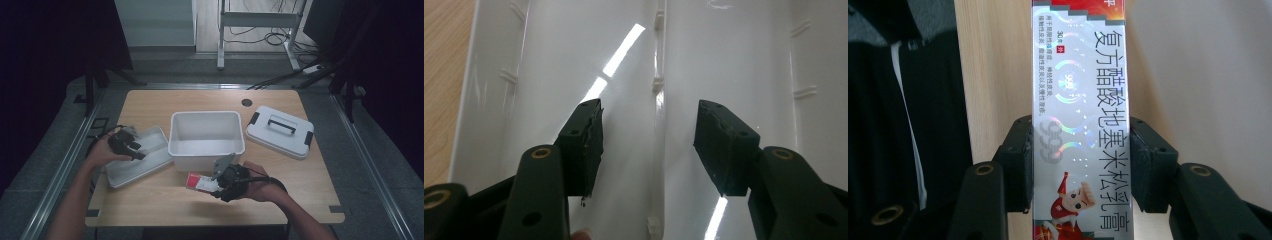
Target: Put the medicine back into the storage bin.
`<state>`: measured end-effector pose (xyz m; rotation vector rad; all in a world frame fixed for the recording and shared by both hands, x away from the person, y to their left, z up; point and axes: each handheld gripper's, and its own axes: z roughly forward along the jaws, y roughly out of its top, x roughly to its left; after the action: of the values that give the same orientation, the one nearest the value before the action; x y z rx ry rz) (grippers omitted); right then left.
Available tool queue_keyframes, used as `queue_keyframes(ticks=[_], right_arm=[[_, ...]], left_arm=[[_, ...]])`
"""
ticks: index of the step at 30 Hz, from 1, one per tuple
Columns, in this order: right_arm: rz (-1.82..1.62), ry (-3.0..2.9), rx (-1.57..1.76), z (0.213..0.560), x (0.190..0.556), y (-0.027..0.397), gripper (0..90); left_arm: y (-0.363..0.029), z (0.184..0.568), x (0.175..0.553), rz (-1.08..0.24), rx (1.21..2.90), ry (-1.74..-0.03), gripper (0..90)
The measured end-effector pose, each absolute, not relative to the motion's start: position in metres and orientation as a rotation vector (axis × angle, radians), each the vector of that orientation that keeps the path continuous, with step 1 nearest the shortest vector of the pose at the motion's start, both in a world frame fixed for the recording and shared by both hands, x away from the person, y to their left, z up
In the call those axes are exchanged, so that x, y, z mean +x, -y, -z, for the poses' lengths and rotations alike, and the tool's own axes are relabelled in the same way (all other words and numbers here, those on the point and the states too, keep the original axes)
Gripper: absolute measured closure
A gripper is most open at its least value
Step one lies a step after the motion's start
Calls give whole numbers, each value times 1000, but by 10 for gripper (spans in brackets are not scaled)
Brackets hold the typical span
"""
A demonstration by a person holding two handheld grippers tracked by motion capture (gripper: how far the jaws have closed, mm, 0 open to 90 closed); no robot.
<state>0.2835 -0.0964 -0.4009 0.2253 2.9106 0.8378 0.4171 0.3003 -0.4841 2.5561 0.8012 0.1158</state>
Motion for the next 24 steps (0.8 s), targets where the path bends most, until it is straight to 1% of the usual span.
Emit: queue_keyframes(ticks=[4, 11, 16, 24], right_arm=[[-859, -2885, 223, 373, 296, 103, 507], [-882, -2858, 232, 348, 318, 109, 507], [-882, -2850, 226, 340, 330, 108, 507], [-867, -2850, 235, 338, 354, 103, 506]], left_arm=[[-298, 485, 417, -112, 2561, -794, 456], [-299, 486, 418, -108, 2561, -797, 456], [-299, 486, 418, -107, 2563, -796, 456], [-298, 488, 419, -105, 2561, -794, 459]])
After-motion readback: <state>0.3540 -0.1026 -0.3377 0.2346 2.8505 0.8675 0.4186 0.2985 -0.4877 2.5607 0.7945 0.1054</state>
